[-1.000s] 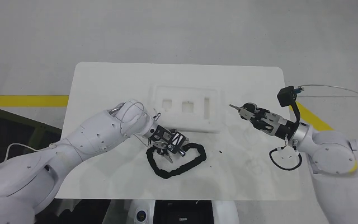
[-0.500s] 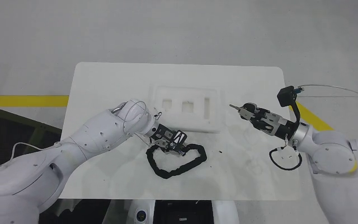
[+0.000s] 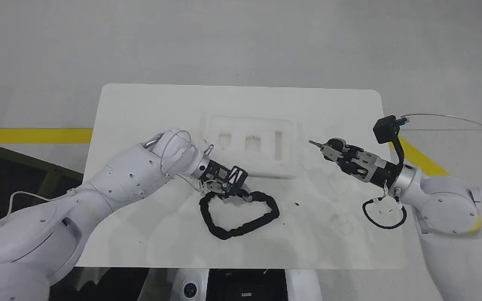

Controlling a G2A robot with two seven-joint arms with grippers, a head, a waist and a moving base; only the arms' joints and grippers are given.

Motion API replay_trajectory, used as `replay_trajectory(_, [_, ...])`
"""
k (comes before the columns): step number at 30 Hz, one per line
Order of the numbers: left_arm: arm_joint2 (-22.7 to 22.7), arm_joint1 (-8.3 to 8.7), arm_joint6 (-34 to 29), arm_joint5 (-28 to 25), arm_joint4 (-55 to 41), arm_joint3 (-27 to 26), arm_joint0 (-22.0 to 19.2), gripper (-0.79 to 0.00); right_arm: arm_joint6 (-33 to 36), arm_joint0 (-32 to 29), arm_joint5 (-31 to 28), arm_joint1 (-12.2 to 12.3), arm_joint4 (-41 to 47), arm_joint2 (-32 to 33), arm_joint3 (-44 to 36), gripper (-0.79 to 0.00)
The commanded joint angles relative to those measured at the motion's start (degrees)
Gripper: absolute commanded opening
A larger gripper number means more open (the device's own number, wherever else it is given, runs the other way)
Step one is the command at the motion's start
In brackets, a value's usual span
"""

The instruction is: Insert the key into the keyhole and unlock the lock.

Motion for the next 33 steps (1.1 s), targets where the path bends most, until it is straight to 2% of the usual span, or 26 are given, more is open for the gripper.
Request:
replay_trajectory(1, [-0.77, 0.63, 1.80, 1.42, -0.26, 0.10, 0.43, -0.785, 0.08, -0.28, 0.60, -0.01, -0.60, -1.00, -1.00, -0.785])
replay_trajectory(4, [-2.08, 1.58, 4.07, 3.52, -1.23, -0.09, 1.46, -0.785, 2.47, 0.40, 3.10, 0.00, 0.81, -3.68, -3.39, -0.785])
replay_trajectory(8, [-3.92, 2.67, 4.31, 5.24, -2.97, -0.74, 3.06, -0.785, 7.42, 2.20, 9.52, 0.06, -0.30, -8.12, -7.04, -0.785])
replay_trajectory(16, [-9.31, 4.70, -2.88, 8.15, -11.10, -5.10, 7.75, -0.785, 11.75, 3.84, 20.31, 0.02, -4.72, -15.05, -12.08, -0.785])
replay_trajectory(26, [-15.31, 7.30, -7.96, 11.51, -16.16, -9.52, 13.98, -0.785, 9.18, 5.58, 28.97, -0.55, -6.64, -21.33, -12.41, -0.785])
replay_trajectory(33, [-17.39, 7.78, -7.40, 12.06, -16.34, -9.66, 16.51, -0.785, 6.27, 5.77, 31.53, -0.86, -5.01, -22.66, -12.14, -0.785])
